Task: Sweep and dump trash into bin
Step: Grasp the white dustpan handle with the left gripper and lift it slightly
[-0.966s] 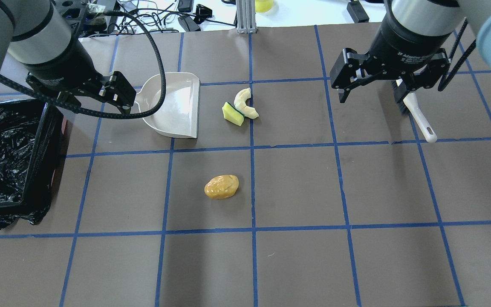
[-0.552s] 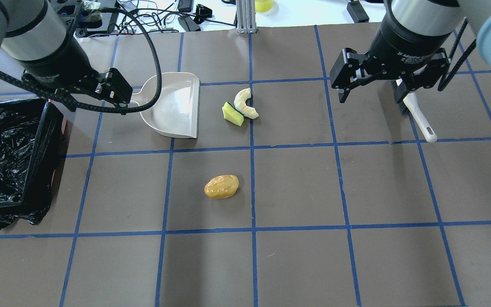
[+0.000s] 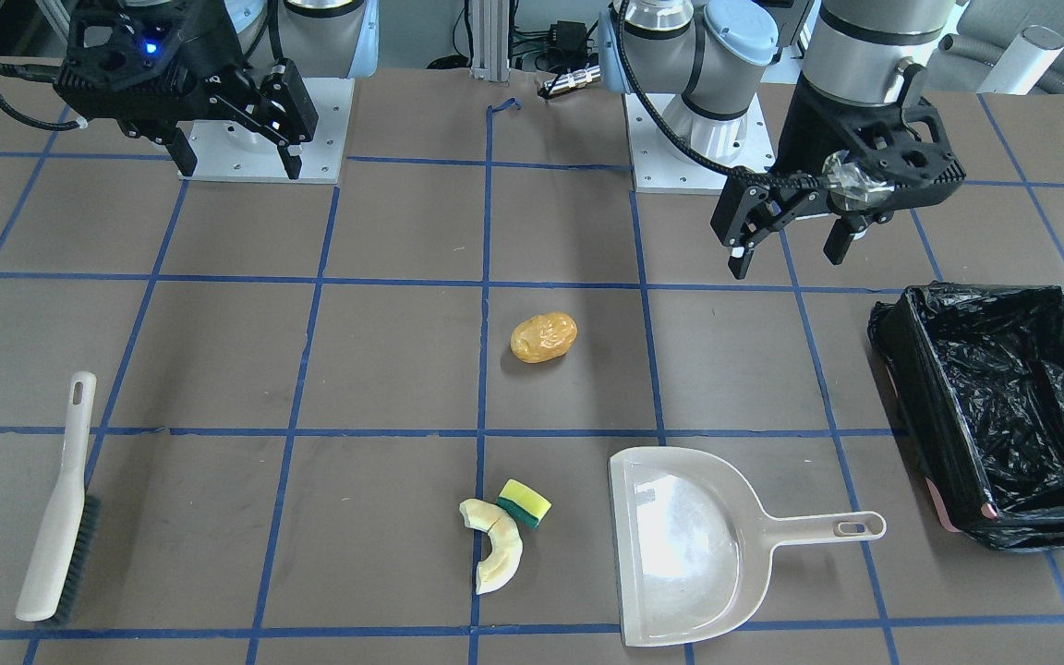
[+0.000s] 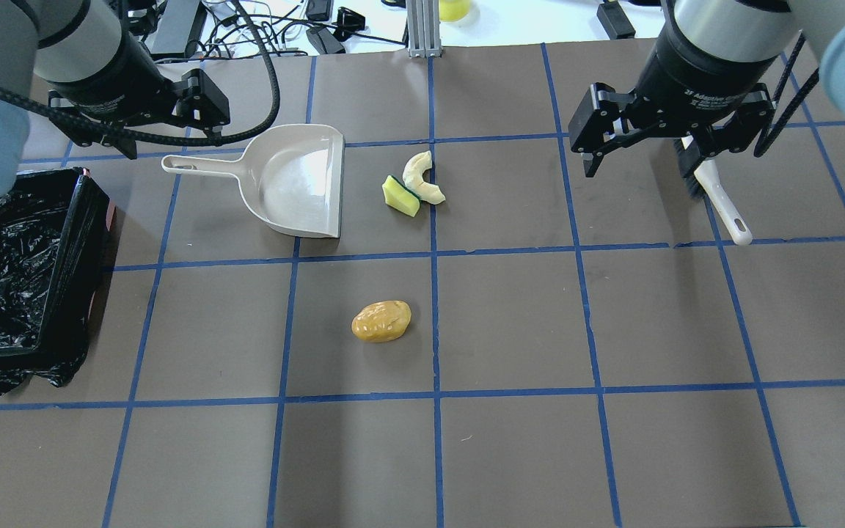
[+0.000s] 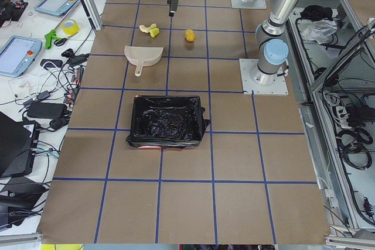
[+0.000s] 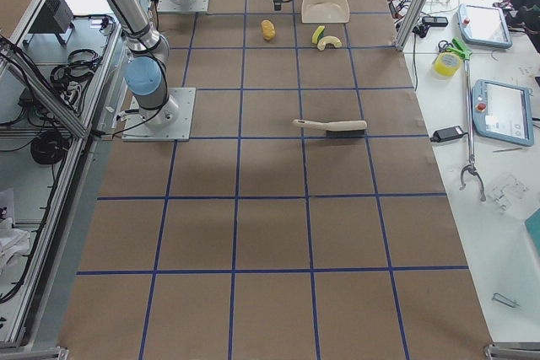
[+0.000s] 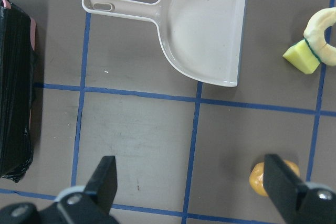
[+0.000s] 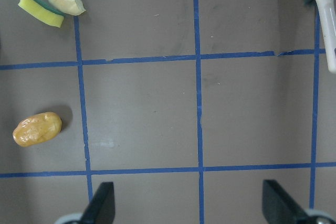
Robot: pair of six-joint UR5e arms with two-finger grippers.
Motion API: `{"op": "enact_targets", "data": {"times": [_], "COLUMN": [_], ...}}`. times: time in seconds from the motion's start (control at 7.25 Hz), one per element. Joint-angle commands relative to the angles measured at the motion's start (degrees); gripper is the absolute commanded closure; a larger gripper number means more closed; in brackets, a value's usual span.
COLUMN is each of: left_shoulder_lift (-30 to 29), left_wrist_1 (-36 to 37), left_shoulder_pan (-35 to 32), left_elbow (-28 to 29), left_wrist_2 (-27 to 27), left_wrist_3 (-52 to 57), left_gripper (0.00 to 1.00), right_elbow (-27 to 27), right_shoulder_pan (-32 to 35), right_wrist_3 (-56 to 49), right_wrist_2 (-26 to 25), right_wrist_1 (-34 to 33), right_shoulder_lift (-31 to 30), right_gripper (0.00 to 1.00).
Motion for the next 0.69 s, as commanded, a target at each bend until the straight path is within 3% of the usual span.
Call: {"op": "enact_targets", "data": {"times": [0.0, 0.28, 0.55], "left_shoulder_lift": [-3.47, -6.99, -9.37], "left_wrist_1": [9.62, 10.84, 11.89], "left_shoulder_pan": [2.80, 4.30, 6.14], "left_elbow": [-1.29, -1.21, -1.38], "left_wrist_2": [0.31, -1.79, -1.63], "left_wrist_3": [-9.14, -18.53, -20.93], "left_gripper": [0.00, 0.00, 0.00], "right_elbow": [0.28, 0.37, 0.45], "right_shoulder_pan": [0.00, -0.08, 0.00], "right_wrist_3": [-0.01, -0.01, -0.10], "right_wrist_2": [-0.09, -0.09, -0.52], "right_wrist_1": [0.00, 0.00, 0.00], "right_shoulder_lift": [-0.11, -0.20, -0.21], "right_gripper": [0.00, 0.00, 0.00]}}
